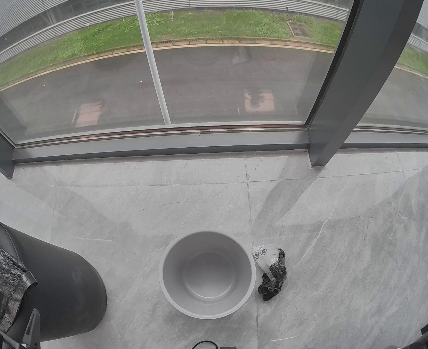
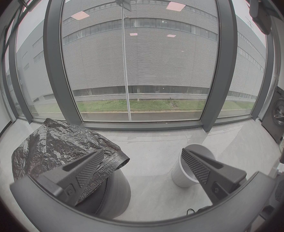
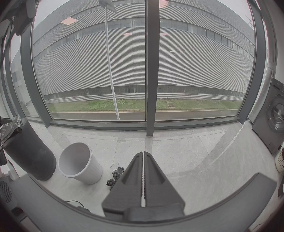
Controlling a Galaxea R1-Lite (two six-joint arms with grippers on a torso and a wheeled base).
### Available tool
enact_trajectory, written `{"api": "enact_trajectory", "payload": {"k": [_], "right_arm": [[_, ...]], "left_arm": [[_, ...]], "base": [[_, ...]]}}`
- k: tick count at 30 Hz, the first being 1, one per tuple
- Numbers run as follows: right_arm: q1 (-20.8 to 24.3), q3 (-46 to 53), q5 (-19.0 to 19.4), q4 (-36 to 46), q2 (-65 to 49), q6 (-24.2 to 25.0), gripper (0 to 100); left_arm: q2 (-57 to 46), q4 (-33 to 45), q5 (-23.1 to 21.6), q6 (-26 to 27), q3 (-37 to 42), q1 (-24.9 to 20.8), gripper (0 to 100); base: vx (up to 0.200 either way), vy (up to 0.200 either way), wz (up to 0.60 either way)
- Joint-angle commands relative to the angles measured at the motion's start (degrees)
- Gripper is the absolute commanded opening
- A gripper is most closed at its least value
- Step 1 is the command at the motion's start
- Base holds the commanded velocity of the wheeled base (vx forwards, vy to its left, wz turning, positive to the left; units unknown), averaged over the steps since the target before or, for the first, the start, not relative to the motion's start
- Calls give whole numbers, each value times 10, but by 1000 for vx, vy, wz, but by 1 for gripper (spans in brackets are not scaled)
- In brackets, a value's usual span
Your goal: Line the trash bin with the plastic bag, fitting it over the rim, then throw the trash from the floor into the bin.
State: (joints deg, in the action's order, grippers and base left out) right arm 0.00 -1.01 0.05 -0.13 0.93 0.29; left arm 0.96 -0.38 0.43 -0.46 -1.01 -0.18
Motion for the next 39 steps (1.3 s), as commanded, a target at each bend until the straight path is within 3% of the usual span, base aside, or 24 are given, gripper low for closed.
{"api": "enact_trajectory", "payload": {"k": [1,2,3,5,8,12,15,21,24,29,31,35,39], "right_arm": [[3,-133,-13,-6,46,87,0],[4,-191,-15,-1,87,103,0],[4,-210,-13,1,101,97,0],[2,-241,-3,4,141,57,0],[4,-238,16,-2,175,4,0],[29,-227,26,-22,242,0,0],[97,-203,24,-116,340,-6,0],[121,-206,20,-287,560,-1,0],[155,-204,-18,-393,665,11,0],[252,-203,-171,-561,819,40,0],[272,-197,-205,-617,858,41,0],[277,-180,-217,-689,902,40,0],[272,-181,-217,-701,908,40,0]], "left_arm": [[19,-2,6,-85,-107,-7,100],[53,27,6,-106,-178,-18,100],[64,44,6,-102,-201,-24,100],[84,87,6,-74,-244,-39,100],[84,104,2,-51,-229,-39,100],[66,107,5,-45,-175,-42,100],[66,130,5,7,-145,-52,100],[96,140,7,155,-120,-60,100],[130,140,18,204,-130,-55,100],[195,140,87,281,-149,-50,100],[224,139,99,303,-152,-50,100],[256,137,128,348,-154,-48,100],[267,132,174,408,-154,-47,100]], "base": [[0,0,0],[0,0,0],[0,0,0],[0,0,0],[0,0,0],[0,0,0],[0,0,0],[0,0,0],[0,0,0],[0,0,0],[0,0,0],[0,0,0],[0,0,0]]}}
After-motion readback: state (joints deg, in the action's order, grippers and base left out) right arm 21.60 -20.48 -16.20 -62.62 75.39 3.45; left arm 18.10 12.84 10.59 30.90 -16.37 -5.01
